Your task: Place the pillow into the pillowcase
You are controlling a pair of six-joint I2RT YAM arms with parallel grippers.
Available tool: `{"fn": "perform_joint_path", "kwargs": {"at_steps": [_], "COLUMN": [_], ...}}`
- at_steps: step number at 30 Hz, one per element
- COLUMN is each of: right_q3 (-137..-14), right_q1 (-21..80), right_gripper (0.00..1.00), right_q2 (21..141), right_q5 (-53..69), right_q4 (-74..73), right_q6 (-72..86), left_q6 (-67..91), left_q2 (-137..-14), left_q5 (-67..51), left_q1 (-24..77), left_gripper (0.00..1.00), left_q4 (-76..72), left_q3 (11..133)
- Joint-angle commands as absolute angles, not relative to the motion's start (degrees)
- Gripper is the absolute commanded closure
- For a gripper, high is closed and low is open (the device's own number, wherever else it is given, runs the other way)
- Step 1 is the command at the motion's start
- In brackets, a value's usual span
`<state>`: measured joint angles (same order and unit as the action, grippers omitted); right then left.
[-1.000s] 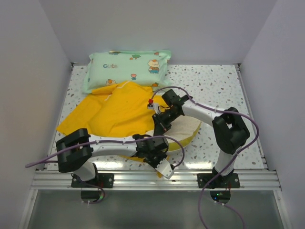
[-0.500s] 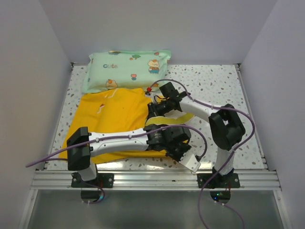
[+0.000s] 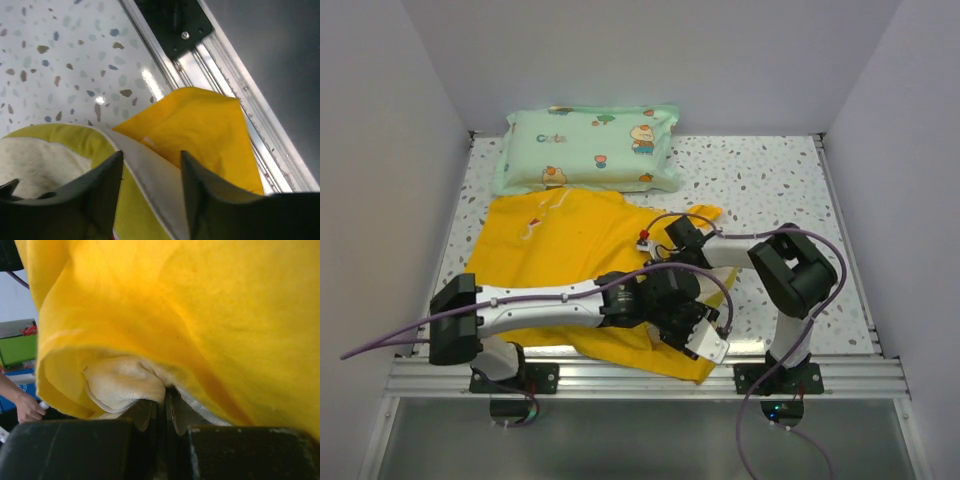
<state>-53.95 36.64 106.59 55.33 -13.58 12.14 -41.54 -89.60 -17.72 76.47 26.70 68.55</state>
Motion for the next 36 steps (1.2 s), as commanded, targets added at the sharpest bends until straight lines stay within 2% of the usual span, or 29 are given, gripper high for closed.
{"fn": "perform_joint_path", "kwargs": {"at_steps": [1,3,5,10,16,22,24,27,29,30,31,32,34,35,36], "right_q3": [-52.8,-52.8,-52.4,-50.8,-48.4,-46.1,-45.4,-44.9,-44.4,-46.3,-46.3,-48.8,-51.0,-52.7,-53.7], "right_q1": [37.1,37.1,37.1,37.1,36.9,36.9,37.0,36.9,37.0,36.9,36.9,36.9,36.0,35.2,33.2], "right_gripper": [1.00,1.00,1.00,1.00,1.00,1.00,1.00,1.00,1.00,0.94,0.94,0.74,0.59,0.38,0.32], "right_q2": [110.1,110.6,110.6,106.8,100.2,95.4,94.7,93.4,92.4,91.7,91.7,91.4,88.2,86.7,85.0], "right_q5": [45.6,45.8,46.7,46.4,42.0,39.6,39.5,39.6,39.1,38.7,38.7,38.1,36.6,36.0,35.8], "right_q4": [-9.9,-9.8,-7.9,-4.0,-0.3,4.2,5.0,5.5,6.4,4.3,2.5,0.2,-9.4,-12.6,-15.8], "right_q6": [7.7,8.1,10.0,14.1,16.0,17.2,17.0,16.0,15.0,12.5,12.5,11.3,7.0,5.9,4.7], "left_q6": [-29.2,-21.8,-18.5,-8.7,-0.4,6.3,7.6,8.2,8.8,10.8,10.8,11.3,12.3,12.7,12.6], "left_q2": [-80.3,-78.3,-74.9,-67.1,-71.1,-77.5,-78.7,-80.8,-82.0,-83.8,-83.8,-84.3,-85.3,-85.7,-86.0], "left_q5": [-17.0,-16.2,-8.8,-1.3,-6.9,-10.1,-11.8,-12.6,-13.7,-16.0,-16.6,-17.7,-19.9,-20.6,-21.2], "left_q1": [71.1,66.9,62.9,50.8,44.6,42.6,42.6,42.5,42.4,41.4,41.4,40.8,38.2,36.3,35.5], "left_gripper": [0.41,0.38,0.37,0.34,0.31,0.30,0.31,0.38,0.52,0.90,0.91,0.99,1.00,1.00,1.00], "left_q4": [17.1,19.7,23.1,25.0,27.6,24.5,23.1,21.2,19.7,17.5,17.5,17.1,16.0,15.8,15.3], "left_q3": [71.9,72.9,71.4,60.4,57.0,54.3,54.1,53.8,53.1,52.7,52.7,52.6,52.3,52.3,52.2]}}
